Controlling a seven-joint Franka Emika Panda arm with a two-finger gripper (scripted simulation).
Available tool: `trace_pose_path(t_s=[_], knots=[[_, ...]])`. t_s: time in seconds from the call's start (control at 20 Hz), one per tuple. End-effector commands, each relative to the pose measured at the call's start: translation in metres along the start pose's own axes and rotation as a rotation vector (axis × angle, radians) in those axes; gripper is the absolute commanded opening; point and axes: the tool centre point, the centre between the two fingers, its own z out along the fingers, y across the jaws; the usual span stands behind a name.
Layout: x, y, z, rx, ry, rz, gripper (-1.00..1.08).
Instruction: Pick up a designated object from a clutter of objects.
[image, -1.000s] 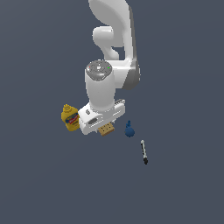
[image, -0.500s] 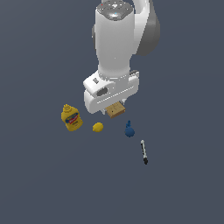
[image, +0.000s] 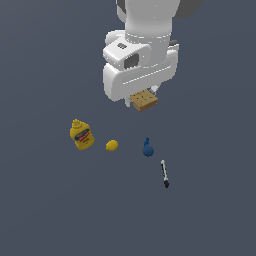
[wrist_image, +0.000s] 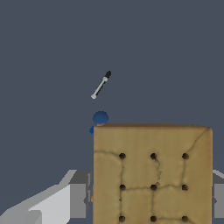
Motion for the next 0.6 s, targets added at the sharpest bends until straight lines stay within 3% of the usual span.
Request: trace_pose_path(t_s=[0.0, 0.55], knots=[[0.002, -0.005, -0.017, 0.001, 0.0, 0.001, -1.0], [0.007, -0.014, -0.047, 0.001, 0.0, 0.001, -1.0]])
